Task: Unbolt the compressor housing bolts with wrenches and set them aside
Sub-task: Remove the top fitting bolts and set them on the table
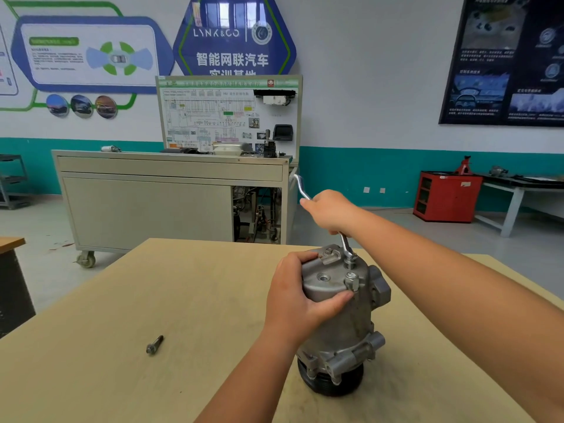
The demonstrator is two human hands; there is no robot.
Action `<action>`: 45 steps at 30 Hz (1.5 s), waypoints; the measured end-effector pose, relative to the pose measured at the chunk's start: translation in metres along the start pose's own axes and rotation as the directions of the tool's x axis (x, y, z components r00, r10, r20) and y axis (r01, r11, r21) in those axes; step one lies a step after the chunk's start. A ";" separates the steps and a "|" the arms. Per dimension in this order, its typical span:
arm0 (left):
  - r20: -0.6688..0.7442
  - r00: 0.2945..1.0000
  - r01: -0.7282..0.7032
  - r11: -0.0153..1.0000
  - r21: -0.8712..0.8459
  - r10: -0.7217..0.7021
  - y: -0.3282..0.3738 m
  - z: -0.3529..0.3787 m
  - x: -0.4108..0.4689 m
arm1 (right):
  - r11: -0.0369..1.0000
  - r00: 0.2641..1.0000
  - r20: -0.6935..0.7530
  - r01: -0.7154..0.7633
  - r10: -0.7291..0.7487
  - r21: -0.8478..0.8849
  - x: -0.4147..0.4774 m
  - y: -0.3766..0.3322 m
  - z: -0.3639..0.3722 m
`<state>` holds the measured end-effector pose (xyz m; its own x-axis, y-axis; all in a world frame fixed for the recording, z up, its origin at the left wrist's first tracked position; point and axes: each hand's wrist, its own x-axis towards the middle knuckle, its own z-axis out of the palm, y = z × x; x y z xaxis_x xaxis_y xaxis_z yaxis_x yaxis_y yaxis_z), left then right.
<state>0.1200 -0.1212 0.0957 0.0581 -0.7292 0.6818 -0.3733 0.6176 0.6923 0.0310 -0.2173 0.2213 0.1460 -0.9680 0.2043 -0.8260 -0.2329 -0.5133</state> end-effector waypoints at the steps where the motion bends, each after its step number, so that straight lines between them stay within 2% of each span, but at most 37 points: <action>1: -0.001 1.000 -0.001 1.000 0.002 0.001 0.000 0.000 0.000 | 1.000 1.000 -0.006 0.021 -0.021 -0.022 0.001 0.001 0.002; 4: -0.002 1.000 -0.002 1.000 0.007 0.002 0.000 0.000 0.000 | 0.990 0.995 -0.013 0.102 -0.103 -0.101 0.000 0.000 0.003; 10: -0.011 1.000 -0.004 1.000 -0.008 0.004 0.000 0.001 0.001 | 0.905 0.937 0.222 0.327 -0.271 -0.273 -0.009 -0.017 0.017; 12: -0.010 1.000 -0.001 1.000 -0.011 0.001 -0.001 0.001 0.001 | 0.877 0.897 0.293 0.407 -0.332 -0.254 -0.012 -0.019 0.021; 15: -0.002 1.000 0.004 1.000 -0.009 -0.004 -0.002 0.001 0.001 | 0.847 0.829 0.334 0.514 -0.449 -0.135 -0.022 -0.020 0.018; 17: 0.002 1.000 0.018 1.000 -0.009 -0.018 -0.003 0.002 0.001 | 0.770 0.767 0.342 0.618 -0.544 -0.161 -0.031 -0.022 0.016; 19: -0.003 1.000 0.018 1.000 0.013 -0.018 -0.005 0.002 0.003 | 0.613 0.683 0.334 0.731 -0.650 -0.300 -0.042 -0.022 0.015; 22: -0.019 1.000 -0.012 0.996 0.083 0.014 -0.004 0.002 0.004 | 0.403 0.507 0.220 0.830 -0.833 -0.386 -0.065 -0.013 0.014; 24: -0.056 0.996 -0.061 0.989 0.137 0.069 -0.005 0.004 0.004 | 0.357 0.401 0.072 0.872 -0.913 -0.335 -0.084 0.001 0.018; 25: -0.058 0.994 -0.079 0.982 0.172 0.090 -0.004 0.005 0.004 | 0.377 0.393 0.000 0.881 -0.919 -0.285 -0.093 0.009 0.020; 27: -0.006 0.997 -0.069 0.976 0.205 0.072 -0.004 0.004 0.004 | 0.458 0.449 -0.090 0.881 -0.889 -0.117 -0.110 0.028 0.022; 30: 0.015 0.999 0.035 0.998 0.060 -0.036 -0.006 0.002 0.003 | 0.498 0.493 -0.223 0.867 -0.841 0.039 -0.130 0.060 0.023; 32: 0.006 0.999 0.033 0.999 0.026 -0.033 -0.007 0.002 0.001 | 0.497 0.497 -0.437 0.859 -0.750 0.123 -0.139 0.080 0.025; 33: 0.007 1.000 0.026 0.999 0.025 -0.026 -0.005 0.002 0.000 | 0.482 0.526 -0.564 0.842 -0.636 0.241 -0.143 0.086 0.027; 34: 0.009 1.000 0.026 0.999 0.024 -0.026 -0.004 0.002 0.000 | 0.406 0.597 -0.649 0.800 -0.472 0.441 -0.146 0.087 0.027; 36: 0.017 0.999 0.031 0.999 0.014 -0.031 -0.002 0.002 0.000 | 0.116 0.756 -0.648 0.654 -0.091 0.747 -0.139 0.086 0.024; 37: 0.021 0.999 0.038 0.999 0.012 -0.038 -0.002 0.002 0.000 | 0.009 0.801 -0.592 0.594 0.091 0.804 -0.129 0.087 0.020; 39: 0.022 0.999 0.046 0.999 0.002 -0.046 -0.002 0.001 0.001 | -0.070 0.828 -0.429 0.483 0.362 0.873 -0.098 0.089 0.009; 40: 0.020 0.999 0.045 0.999 0.001 -0.045 -0.003 0.001 0.001 | -0.062 0.831 -0.339 0.405 0.441 0.912 -0.081 0.088 0.004; 41: 0.016 0.999 0.044 0.999 0.004 -0.044 -0.002 0.001 0.001 | -0.008 0.835 -0.267 0.308 0.480 0.951 -0.064 0.086 0.000; 43: 0.009 0.999 0.035 0.999 0.008 -0.035 -0.002 0.001 0.000 | 0.211 0.871 -0.170 0.079 0.461 0.974 -0.034 0.085 -0.001; 45: 0.004 1.000 0.025 1.000 0.014 -0.025 -0.002 0.001 0.000 | 0.472 0.923 -0.086 -0.111 0.376 0.875 -0.012 0.080 0.000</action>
<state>0.1201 -0.1226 0.0941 0.0632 -0.7455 0.6635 -0.3845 0.5953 0.7056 -0.0366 -0.2244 0.1775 -0.2228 -0.9725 0.0673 0.0703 -0.0849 -0.9939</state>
